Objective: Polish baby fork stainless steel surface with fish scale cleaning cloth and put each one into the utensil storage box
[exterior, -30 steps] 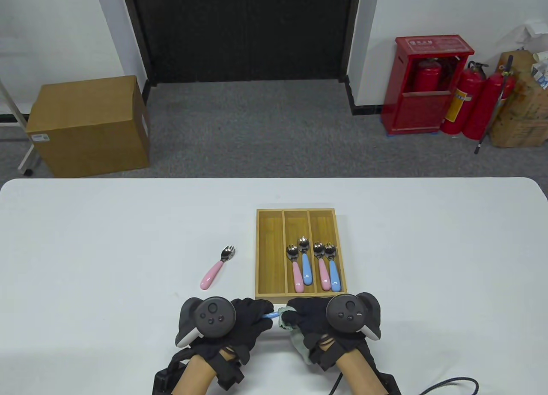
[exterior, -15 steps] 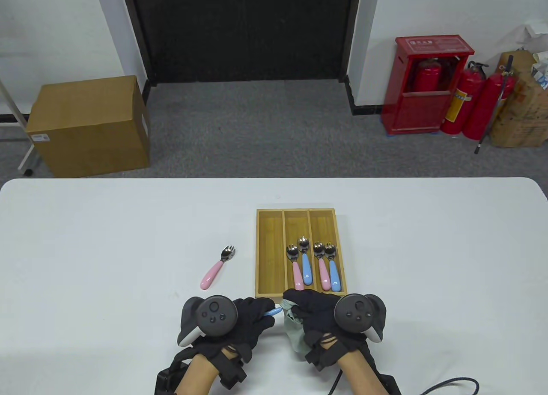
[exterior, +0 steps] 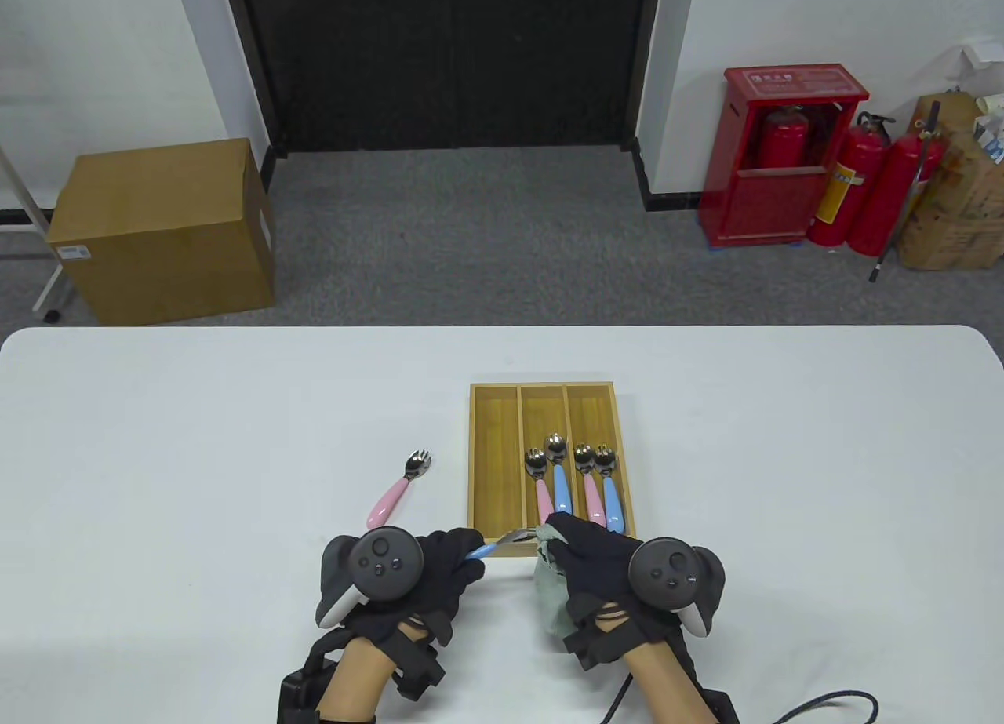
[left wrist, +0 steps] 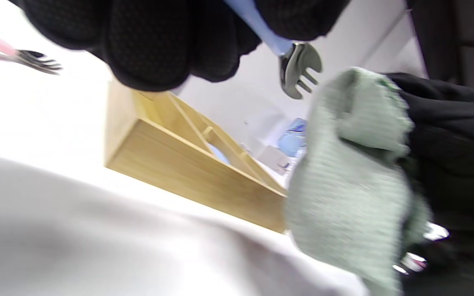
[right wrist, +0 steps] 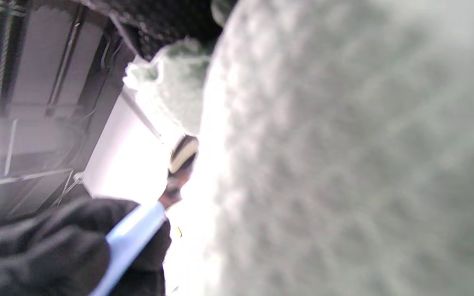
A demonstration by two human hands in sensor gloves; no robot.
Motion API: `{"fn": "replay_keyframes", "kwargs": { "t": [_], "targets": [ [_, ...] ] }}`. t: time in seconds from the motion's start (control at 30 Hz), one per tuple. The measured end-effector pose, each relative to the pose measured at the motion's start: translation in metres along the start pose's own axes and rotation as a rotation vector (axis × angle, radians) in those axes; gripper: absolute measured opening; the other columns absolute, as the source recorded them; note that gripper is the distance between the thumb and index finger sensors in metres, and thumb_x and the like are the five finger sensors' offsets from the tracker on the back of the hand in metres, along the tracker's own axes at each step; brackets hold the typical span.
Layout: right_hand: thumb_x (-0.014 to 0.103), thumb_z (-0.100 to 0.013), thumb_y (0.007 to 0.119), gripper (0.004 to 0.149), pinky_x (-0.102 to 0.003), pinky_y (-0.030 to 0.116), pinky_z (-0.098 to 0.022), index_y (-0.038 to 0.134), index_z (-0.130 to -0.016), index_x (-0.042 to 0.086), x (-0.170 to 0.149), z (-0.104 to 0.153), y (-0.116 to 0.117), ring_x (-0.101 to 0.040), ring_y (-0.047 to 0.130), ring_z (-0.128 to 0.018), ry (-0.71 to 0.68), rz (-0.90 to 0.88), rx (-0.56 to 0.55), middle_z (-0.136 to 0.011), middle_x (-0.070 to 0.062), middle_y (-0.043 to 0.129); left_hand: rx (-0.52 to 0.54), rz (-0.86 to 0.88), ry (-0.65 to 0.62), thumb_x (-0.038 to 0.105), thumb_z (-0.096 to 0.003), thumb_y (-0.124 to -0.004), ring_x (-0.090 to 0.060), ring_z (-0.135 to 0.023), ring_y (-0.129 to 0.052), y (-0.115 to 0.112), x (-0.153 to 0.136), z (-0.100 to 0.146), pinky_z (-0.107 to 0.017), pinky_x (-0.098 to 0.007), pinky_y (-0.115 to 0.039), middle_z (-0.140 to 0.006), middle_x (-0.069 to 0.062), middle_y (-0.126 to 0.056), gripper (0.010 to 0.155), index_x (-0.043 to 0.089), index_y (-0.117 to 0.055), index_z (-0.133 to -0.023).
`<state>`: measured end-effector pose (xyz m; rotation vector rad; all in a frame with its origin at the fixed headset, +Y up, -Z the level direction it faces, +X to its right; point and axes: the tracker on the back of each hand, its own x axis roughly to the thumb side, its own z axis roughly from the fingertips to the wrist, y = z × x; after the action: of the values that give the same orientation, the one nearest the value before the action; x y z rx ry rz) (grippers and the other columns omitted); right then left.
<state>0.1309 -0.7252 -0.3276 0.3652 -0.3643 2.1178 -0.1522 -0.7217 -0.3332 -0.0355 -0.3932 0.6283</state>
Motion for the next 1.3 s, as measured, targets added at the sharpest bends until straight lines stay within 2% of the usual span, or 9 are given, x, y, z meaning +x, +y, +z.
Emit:
{"fn": "replay_keyframes", "kwargs": {
  "t": [0.1,0.2,0.37,0.6,0.8,0.93,1.13,1.3],
  "targets": [
    [0.024,-0.038,0.086,0.042,-0.05,0.084,-0.016,0.091,-0.075,0.005,-0.01,0.0,-0.003,-0.032,0.104,-0.023,0.055,-0.059,-0.013,-0.054,-0.024,0.102,0.016,-0.046,0.136,0.035,-0.0508,-0.071,-0.028,-0.062,-0.094,0.001,-0.006,-0.01,-0.055,-0.057,-0.072,-0.082,-0.01,-0.084,0.056,0.017,-0.062,-0.103],
    [0.024,-0.038,0.086,0.042,-0.05,0.084,-0.016,0.091,-0.075,0.005,-0.016,0.0,-0.003,-0.032,0.104,-0.023,0.088,-0.077,-0.007,-0.055,-0.024,0.102,0.044,-0.114,0.225,0.035,-0.0508,-0.071,-0.03,-0.065,-0.095,0.0,-0.009,-0.021,-0.056,-0.058,-0.072,-0.084,-0.011,-0.084,0.056,0.017,-0.062,-0.103],
    [0.024,-0.038,0.085,0.043,-0.05,0.084,-0.017,0.09,-0.076,0.005,-0.019,0.0,0.0,-0.032,0.104,-0.024,0.1,-0.071,0.02,-0.055,-0.024,0.102,-0.016,-0.209,0.394,0.035,-0.0508,-0.072,-0.038,-0.075,-0.095,-0.006,-0.008,-0.054,-0.058,-0.061,-0.071,-0.092,-0.014,-0.084,0.055,0.014,-0.064,-0.1],
    [0.025,-0.038,0.085,0.043,-0.05,0.084,-0.018,0.09,-0.076,0.005,-0.018,-0.001,0.003,-0.033,0.104,-0.025,0.086,-0.075,0.038,-0.056,-0.024,0.101,-0.071,-0.333,0.485,0.039,-0.0519,-0.072,-0.045,-0.084,-0.092,-0.018,0.01,-0.097,-0.059,-0.063,-0.07,-0.1,-0.022,-0.075,0.053,0.012,-0.064,-0.097],
    [0.025,-0.039,0.085,0.043,-0.051,0.083,-0.019,0.09,-0.076,0.005,-0.018,-0.003,0.004,-0.034,0.104,-0.026,0.083,-0.094,0.048,-0.057,-0.024,0.101,-0.081,-0.413,0.519,0.043,-0.0523,-0.072,-0.048,-0.084,-0.091,-0.036,0.023,-0.117,-0.058,-0.064,-0.071,-0.099,-0.025,-0.074,0.052,0.011,-0.067,-0.093],
    [0.025,-0.039,0.085,0.043,-0.051,0.083,-0.019,0.089,-0.077,0.004,-0.018,-0.003,0.005,-0.033,0.104,-0.027,0.076,-0.098,0.056,-0.058,-0.024,0.101,-0.103,-0.449,0.547,0.045,-0.0527,-0.071,-0.049,-0.088,-0.086,-0.048,0.025,-0.122,-0.06,-0.065,-0.068,-0.101,-0.025,-0.069,0.051,0.012,-0.068,-0.092],
    [0.025,-0.039,0.085,0.043,-0.051,0.084,-0.019,0.089,-0.077,0.004,-0.017,-0.003,0.007,-0.033,0.104,-0.027,0.069,-0.094,0.077,-0.058,-0.024,0.101,-0.159,-0.445,0.574,0.046,-0.0527,-0.071,-0.049,-0.098,-0.07,-0.061,0.02,-0.124,-0.064,-0.066,-0.061,-0.109,-0.026,-0.049,0.05,0.011,-0.071,-0.089],
    [0.026,-0.04,0.085,0.043,-0.051,0.083,-0.019,0.089,-0.077,0.004,-0.017,-0.003,0.007,-0.034,0.104,-0.027,0.072,-0.098,0.079,-0.058,-0.025,0.101,-0.148,-0.457,0.566,0.044,-0.0528,-0.071,-0.046,-0.098,-0.071,-0.063,0.014,-0.123,-0.065,-0.065,-0.059,-0.11,-0.024,-0.049,0.049,0.012,-0.071,-0.09]
  ]
}}
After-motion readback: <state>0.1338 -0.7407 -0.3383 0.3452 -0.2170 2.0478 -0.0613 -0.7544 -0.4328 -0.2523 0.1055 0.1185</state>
